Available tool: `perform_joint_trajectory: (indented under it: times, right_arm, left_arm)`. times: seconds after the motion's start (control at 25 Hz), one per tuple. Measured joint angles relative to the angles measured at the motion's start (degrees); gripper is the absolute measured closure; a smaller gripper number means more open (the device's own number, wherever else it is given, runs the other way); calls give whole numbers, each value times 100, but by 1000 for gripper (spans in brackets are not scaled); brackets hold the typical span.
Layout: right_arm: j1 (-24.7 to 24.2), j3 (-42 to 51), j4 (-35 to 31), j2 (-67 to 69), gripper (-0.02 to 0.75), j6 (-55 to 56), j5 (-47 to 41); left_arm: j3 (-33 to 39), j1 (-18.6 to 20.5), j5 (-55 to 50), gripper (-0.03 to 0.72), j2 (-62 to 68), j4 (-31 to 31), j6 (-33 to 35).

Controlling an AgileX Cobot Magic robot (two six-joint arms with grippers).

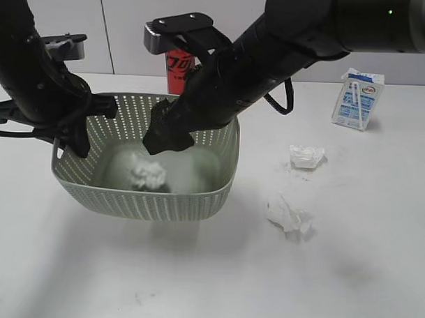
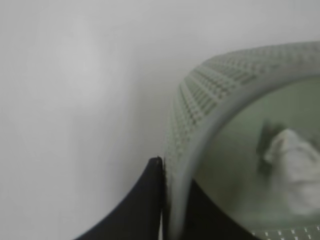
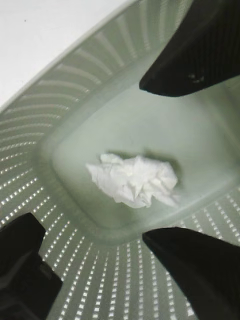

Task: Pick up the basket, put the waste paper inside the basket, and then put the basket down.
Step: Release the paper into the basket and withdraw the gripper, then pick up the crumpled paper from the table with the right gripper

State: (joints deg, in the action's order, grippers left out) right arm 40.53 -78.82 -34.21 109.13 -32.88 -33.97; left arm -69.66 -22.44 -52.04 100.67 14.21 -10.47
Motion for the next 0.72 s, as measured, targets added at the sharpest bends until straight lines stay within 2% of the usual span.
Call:
perform_joint_trajectory:
  times: [0.16,0.36,0.48,0.6,0.72]
  right_arm:
    - [0,-216,358,-53,111,561,-197]
    - [-260,-1094,1789,-338,131,2234,-1470]
    - [-505,-1434,2402,-502,144,2702,-2335]
    - [-671,-1351,2854,-496,146,2929,-3029]
    - [-714,-864,3099,-407,146,3008,-3017]
  left_arm:
    - [0,7,64,689,0,-11,0]
    - [0,273,44,689,0,-60,36]
    - [0,503,-1,689,0,-407,130]
    - [0,673,-121,689,0,-718,157]
    - [0,777,-192,689,0,-791,157]
